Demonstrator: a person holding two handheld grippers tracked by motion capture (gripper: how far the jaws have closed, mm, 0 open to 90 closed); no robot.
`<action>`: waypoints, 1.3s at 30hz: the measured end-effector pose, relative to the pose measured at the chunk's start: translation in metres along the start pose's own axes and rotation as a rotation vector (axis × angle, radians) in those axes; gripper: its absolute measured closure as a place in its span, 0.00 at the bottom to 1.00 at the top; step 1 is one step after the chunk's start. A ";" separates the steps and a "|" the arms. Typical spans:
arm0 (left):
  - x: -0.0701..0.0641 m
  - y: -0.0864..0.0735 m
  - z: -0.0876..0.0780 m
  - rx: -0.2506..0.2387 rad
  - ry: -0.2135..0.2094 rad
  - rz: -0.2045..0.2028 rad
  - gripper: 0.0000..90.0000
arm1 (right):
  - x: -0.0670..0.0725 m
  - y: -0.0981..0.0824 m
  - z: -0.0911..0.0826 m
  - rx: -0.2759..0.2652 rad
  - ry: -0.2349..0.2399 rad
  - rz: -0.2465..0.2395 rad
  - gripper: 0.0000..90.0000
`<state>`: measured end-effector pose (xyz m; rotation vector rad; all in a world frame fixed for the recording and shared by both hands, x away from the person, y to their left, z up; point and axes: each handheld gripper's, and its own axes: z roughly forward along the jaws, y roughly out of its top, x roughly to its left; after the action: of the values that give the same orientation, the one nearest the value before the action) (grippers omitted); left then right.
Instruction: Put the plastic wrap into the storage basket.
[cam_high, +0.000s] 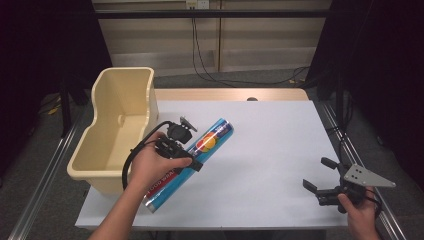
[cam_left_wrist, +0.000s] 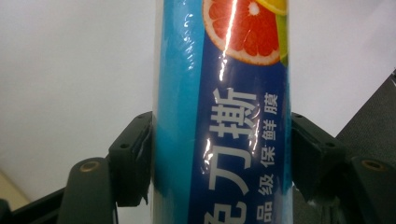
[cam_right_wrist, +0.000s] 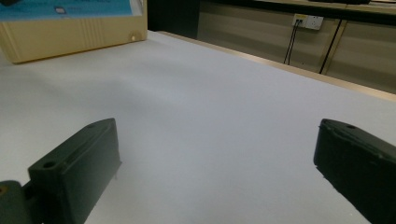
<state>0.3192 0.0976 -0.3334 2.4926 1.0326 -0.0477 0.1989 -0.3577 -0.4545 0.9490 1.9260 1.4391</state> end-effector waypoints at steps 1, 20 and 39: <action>0.000 0.000 0.000 0.000 0.000 0.000 0.36 | 0.000 0.000 0.000 0.000 0.000 0.000 0.00; 0.019 0.009 -0.052 -0.022 0.033 -0.114 0.36 | 0.000 -0.001 -0.001 0.001 0.002 0.001 0.00; 0.038 0.001 -0.089 -0.029 0.069 -0.183 0.36 | -0.001 -0.001 -0.002 -0.001 -0.007 0.003 0.00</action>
<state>0.3355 0.1583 -0.2603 2.3819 1.2783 -0.0020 0.1973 -0.3597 -0.4546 0.9556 1.9195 1.4363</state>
